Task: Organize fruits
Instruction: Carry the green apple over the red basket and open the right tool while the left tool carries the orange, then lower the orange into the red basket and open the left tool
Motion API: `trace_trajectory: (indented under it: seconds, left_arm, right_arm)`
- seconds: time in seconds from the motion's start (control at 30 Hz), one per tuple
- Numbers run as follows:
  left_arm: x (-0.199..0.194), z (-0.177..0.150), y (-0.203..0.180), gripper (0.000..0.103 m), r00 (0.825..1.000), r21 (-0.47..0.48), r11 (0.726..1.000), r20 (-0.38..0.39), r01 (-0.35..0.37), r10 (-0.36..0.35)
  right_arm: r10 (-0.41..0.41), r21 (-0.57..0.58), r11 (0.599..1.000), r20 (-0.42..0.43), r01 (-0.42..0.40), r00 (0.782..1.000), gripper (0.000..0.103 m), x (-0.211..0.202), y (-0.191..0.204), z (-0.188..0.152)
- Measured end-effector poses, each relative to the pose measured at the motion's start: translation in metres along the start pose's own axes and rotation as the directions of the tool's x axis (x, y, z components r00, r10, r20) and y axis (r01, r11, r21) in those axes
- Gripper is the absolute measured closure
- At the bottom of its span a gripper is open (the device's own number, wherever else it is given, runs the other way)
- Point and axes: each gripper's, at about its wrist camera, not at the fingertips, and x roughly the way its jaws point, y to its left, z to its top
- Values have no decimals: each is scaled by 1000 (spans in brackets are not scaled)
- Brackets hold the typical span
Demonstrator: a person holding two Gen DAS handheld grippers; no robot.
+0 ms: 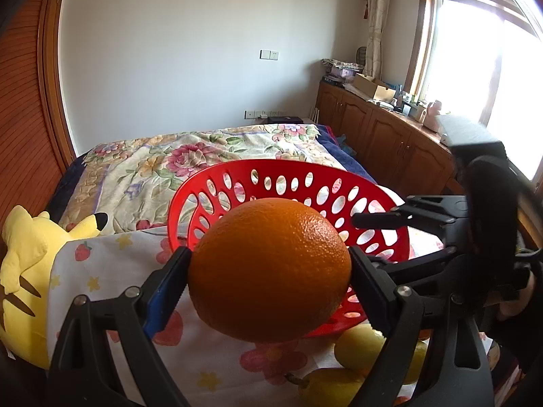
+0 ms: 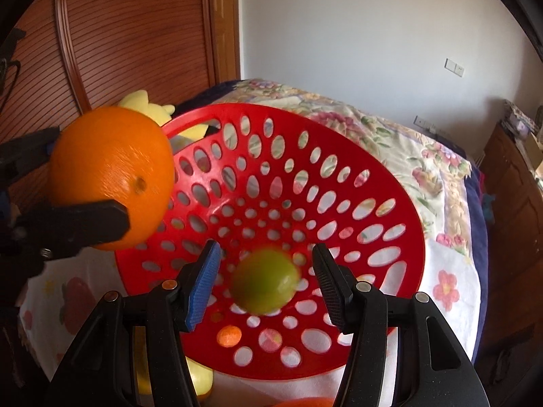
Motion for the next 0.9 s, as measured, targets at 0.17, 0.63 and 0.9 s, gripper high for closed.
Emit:
trace_trajectory:
  seconds: [0.17, 0.63, 0.9]
  left_arm:
    - [10, 2, -3, 13, 1000, 12, 1000, -26, -4, 4]
    - [39, -6, -23, 13, 993, 49, 999, -118, -20, 26]
    - [54, -6, -31, 13, 983, 62, 997, -176, -48, 59]
  right_arm:
    - [-11, 29, 1000, 42, 9, 999, 45, -23, -6, -4]
    - [-38, 127, 992, 139, 21, 990, 45, -82, -18, -32]
    - [-30, 145, 989, 147, 8, 989, 45, -90, -20, -47]
